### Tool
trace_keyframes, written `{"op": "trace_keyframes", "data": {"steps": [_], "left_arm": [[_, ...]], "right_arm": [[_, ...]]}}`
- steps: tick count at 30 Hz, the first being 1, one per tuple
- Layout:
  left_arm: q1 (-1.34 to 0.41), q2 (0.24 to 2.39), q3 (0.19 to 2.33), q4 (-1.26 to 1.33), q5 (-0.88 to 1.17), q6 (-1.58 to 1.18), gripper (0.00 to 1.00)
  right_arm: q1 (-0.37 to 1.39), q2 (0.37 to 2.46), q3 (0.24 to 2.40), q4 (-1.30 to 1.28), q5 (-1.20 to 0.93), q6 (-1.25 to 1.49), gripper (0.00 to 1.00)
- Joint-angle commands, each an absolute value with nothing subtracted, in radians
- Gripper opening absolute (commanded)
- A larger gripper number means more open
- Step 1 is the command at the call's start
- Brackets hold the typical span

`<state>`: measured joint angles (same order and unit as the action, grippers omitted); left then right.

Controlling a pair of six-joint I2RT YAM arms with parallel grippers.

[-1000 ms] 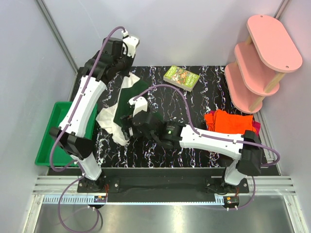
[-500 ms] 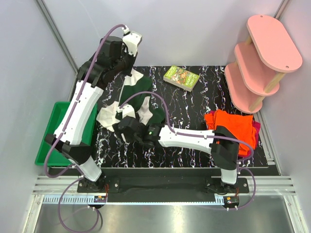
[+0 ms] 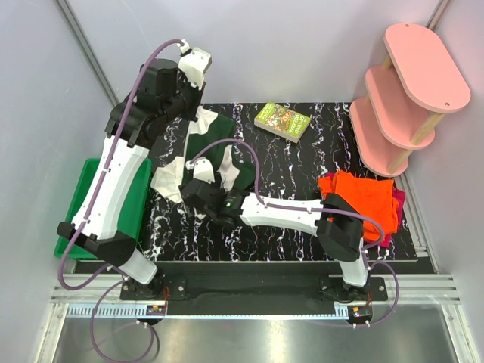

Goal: Fold and stack the t-shirts
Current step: Move the tshirt to the center of the board

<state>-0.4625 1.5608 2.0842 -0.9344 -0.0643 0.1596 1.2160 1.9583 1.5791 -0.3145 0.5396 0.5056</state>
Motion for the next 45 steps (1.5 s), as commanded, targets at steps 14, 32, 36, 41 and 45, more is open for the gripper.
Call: {"op": "trace_keyframes", "data": {"steps": [14,32,36,41,45], "left_arm": [[-0.466,1.528,2.089,-0.870,-0.063,0.156,0.00],[-0.466,1.536,2.091,-0.870,-0.069,0.160,0.00],[-0.466,1.532,2.086,-0.871,-0.069,0.160,0.00],[-0.466,1.529,2.077,-0.871,-0.069,0.160,0.00],[-0.466,1.525,2.074,-0.870,-0.068,0.156,0.00]], "right_arm": [[1.177,1.976,1.562,-0.354,0.704,0.610,0.77],[1.170,2.020,1.548,-0.357,0.655,0.632,0.53],[1.167,2.026,1.555,-0.359,0.664,0.630,0.46],[1.158,2.036,1.566,-0.357,0.676,0.630,0.51],[1.149,2.046,1.582,-0.353,0.681,0.621,0.54]]}}
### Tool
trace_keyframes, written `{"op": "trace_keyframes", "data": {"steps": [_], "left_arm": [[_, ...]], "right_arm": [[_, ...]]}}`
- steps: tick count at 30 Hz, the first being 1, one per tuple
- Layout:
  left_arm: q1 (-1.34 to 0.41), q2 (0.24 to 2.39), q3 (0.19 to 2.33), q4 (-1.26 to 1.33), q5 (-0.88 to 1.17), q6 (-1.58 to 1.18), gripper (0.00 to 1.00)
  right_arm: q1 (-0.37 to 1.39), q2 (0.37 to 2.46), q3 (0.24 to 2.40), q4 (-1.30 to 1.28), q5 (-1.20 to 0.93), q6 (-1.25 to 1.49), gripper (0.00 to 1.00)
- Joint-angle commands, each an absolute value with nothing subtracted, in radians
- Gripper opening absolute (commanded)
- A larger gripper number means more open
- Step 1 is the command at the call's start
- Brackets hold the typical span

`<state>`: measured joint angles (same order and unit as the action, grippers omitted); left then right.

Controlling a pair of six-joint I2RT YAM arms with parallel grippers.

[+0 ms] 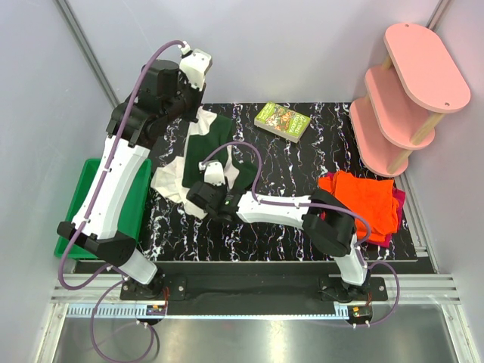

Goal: Fold and stack the t-shirts
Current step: Move the tshirt to the center of the board

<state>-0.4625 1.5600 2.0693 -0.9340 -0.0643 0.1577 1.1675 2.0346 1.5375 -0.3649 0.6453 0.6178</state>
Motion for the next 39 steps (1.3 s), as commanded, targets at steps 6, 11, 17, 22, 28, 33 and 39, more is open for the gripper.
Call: {"op": "trace_keyframes", "data": {"steps": [6,11,17,22,28,33,39], "left_arm": [[-0.468,1.517,2.060,-0.871,-0.064,0.156,0.00],[-0.466,1.514,2.048,-0.870,-0.064,0.160,0.00],[-0.466,1.509,2.034,-0.868,-0.063,0.160,0.00],[-0.466,1.509,2.028,-0.867,-0.083,0.163,0.00],[-0.450,1.508,1.919,-0.809,-0.144,0.181,0.45],[-0.422,1.505,1.809,-0.720,-0.147,0.134,0.99],[-0.355,1.485,1.697,-0.680,-0.117,0.074,0.99]], "right_arm": [[1.138,2.039,1.565,-0.278,0.661,0.597,0.50],[1.137,2.037,1.554,-0.215,0.655,0.577,0.42],[1.137,2.040,1.560,-0.190,0.655,0.571,0.10],[1.143,1.996,1.549,-0.218,0.664,0.565,0.00],[1.163,1.717,1.557,-0.511,0.828,0.614,0.00],[1.151,1.534,1.584,-0.702,0.995,0.569,0.00],[1.104,1.431,1.632,-0.762,1.089,0.486,0.00]]}}
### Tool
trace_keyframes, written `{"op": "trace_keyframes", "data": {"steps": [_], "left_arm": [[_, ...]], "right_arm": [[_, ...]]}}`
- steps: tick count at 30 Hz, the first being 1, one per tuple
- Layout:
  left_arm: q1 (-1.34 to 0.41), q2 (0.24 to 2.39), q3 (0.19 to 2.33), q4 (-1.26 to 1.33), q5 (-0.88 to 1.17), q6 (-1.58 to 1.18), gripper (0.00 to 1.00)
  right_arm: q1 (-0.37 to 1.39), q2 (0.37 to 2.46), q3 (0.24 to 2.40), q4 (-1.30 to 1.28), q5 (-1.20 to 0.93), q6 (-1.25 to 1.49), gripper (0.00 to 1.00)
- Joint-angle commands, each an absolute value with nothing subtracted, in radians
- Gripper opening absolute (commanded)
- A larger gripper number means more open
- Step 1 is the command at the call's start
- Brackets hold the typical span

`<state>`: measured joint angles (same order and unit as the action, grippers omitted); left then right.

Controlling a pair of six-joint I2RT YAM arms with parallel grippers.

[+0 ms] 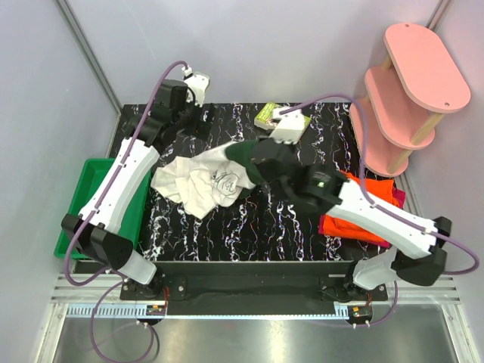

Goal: Fold and stack the t-shirts
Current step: Move the tshirt to the center of the board

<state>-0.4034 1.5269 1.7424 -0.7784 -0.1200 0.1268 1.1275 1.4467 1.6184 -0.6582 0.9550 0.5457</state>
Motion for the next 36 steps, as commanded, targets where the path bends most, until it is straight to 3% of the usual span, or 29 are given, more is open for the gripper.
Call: {"op": "trace_keyframes", "data": {"steps": [1,7,12,23,36], "left_arm": [[-0.344,1.479,1.654,-0.673,-0.109,0.065,0.99],[-0.255,1.408,1.504,-0.640,-0.110,0.043,0.99],[-0.183,1.376,1.404,-0.638,-0.084,0.022,0.99],[-0.167,1.416,1.267,-0.698,0.092,0.012,0.97],[-0.236,1.546,1.212,-0.772,0.282,0.005,0.80]], "right_arm": [[1.100,1.415,1.634,-0.762,1.098,0.479,0.00],[1.059,1.342,1.629,-0.785,1.167,0.453,0.00],[0.927,1.255,1.606,-0.785,1.175,0.424,0.00],[0.913,1.232,1.520,-0.796,1.163,0.465,0.00],[0.891,1.262,1.491,-0.799,1.118,0.505,0.00]]}}
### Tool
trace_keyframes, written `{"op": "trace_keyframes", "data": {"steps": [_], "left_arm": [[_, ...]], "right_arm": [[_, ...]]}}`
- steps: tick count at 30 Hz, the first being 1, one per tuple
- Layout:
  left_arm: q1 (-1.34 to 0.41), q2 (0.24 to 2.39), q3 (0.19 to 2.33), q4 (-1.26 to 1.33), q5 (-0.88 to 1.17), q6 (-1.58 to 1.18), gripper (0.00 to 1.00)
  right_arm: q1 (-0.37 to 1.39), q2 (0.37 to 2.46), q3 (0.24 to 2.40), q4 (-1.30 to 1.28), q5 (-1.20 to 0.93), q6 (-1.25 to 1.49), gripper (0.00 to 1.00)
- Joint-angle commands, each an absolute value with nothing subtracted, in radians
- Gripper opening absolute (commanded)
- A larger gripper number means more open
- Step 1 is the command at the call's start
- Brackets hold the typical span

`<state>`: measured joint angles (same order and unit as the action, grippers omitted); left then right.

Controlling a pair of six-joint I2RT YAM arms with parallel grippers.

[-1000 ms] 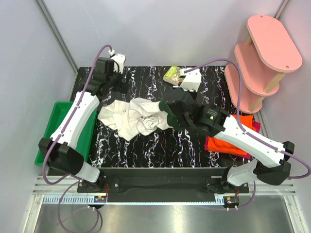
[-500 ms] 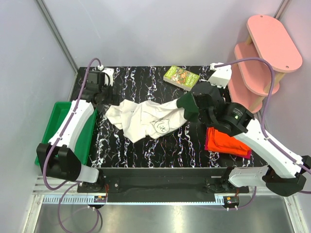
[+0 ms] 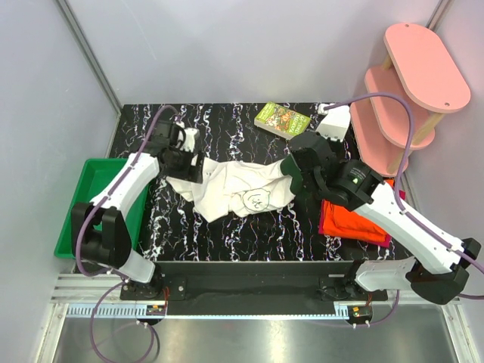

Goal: Fold and stack the t-shirts
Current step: Move the tshirt to the center of the board, then flatten the tshirt out

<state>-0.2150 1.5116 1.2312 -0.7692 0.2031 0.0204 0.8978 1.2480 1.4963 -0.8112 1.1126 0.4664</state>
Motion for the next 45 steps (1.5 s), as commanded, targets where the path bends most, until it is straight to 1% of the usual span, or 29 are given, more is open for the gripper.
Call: {"op": "trace_keyframes", "data": {"steps": [1,8,10,13,18,21,30,35,45], "left_arm": [[-0.236,1.554,1.210,-0.767,0.278,0.002,0.80],[-0.233,1.644,1.232,-0.755,0.203,-0.028,0.74],[-0.219,1.658,1.233,-0.746,0.189,-0.038,0.74],[-0.195,1.689,1.235,-0.744,0.202,-0.038,0.72],[-0.169,1.766,1.261,-0.729,0.225,-0.012,0.66],[-0.155,1.793,1.288,-0.719,0.244,-0.008,0.65],[-0.155,1.781,1.324,-0.638,0.255,-0.008,0.63],[-0.155,1.841,1.358,-0.640,0.262,-0.008,0.61],[-0.155,1.876,1.338,-0.629,0.268,-0.008,0.52]], "right_arm": [[0.891,1.264,1.490,-0.799,1.115,0.508,0.00],[0.891,1.269,1.465,-0.799,1.103,0.523,0.00],[0.890,1.264,1.457,-0.799,1.101,0.525,0.00],[0.891,1.253,1.444,-0.801,1.100,0.528,0.00],[0.891,1.244,1.434,-0.801,1.095,0.528,0.00],[0.891,1.246,1.436,-0.799,1.092,0.520,0.00],[0.890,1.272,1.442,-0.801,1.085,0.512,0.00],[0.890,1.290,1.445,-0.802,1.086,0.511,0.00],[0.888,1.305,1.430,-0.799,1.089,0.515,0.00]]}}
